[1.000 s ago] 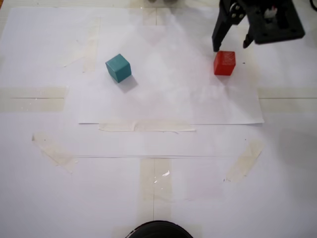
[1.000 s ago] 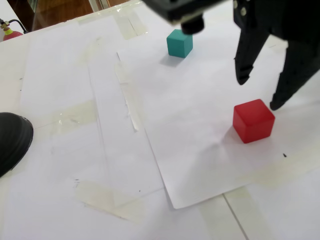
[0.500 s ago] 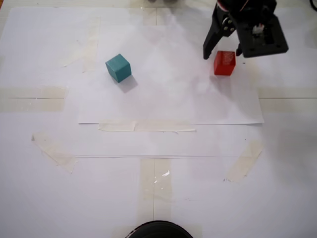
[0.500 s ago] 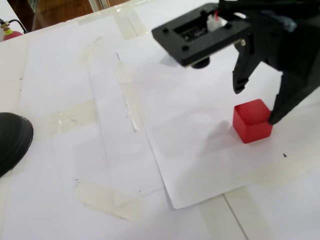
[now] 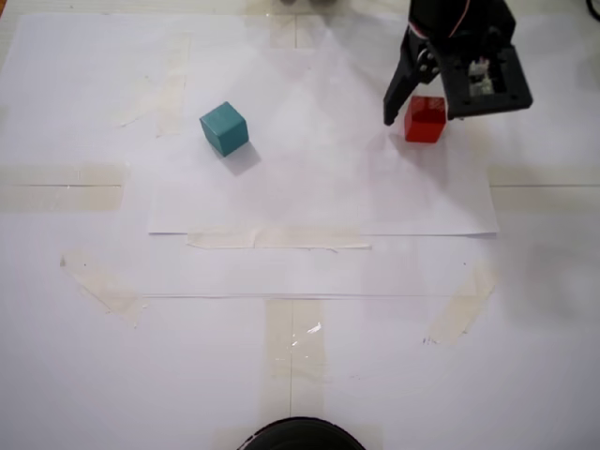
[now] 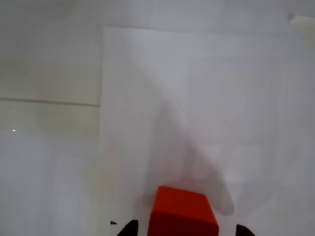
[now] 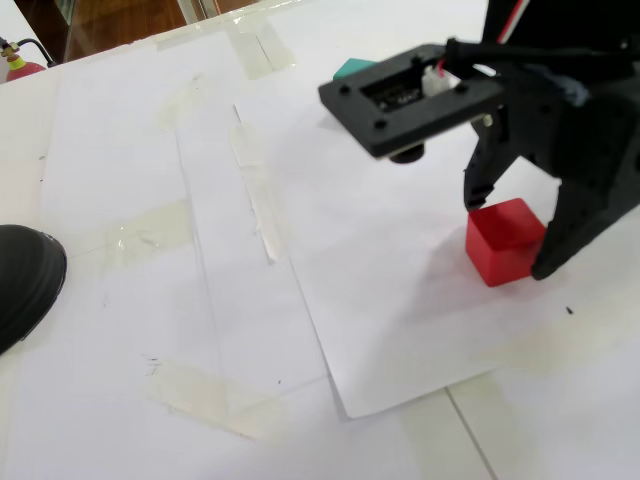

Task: Put the red cube on the top of the blue cube.

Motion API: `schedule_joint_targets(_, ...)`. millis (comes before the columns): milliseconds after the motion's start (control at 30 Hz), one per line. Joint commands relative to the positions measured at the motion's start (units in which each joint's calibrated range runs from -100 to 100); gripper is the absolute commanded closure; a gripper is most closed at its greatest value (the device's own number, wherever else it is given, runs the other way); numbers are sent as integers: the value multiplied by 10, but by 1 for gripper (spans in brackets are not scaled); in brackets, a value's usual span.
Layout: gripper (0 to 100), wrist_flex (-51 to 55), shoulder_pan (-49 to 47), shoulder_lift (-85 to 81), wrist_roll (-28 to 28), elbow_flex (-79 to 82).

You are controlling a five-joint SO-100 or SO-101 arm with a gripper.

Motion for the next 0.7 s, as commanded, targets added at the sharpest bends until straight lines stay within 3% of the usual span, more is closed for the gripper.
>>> schedule_joint_targets(0, 71, -26, 0, -9, -4, 5)
schedule_joint_targets(667, 72, -70, -1, -1, -9, 45)
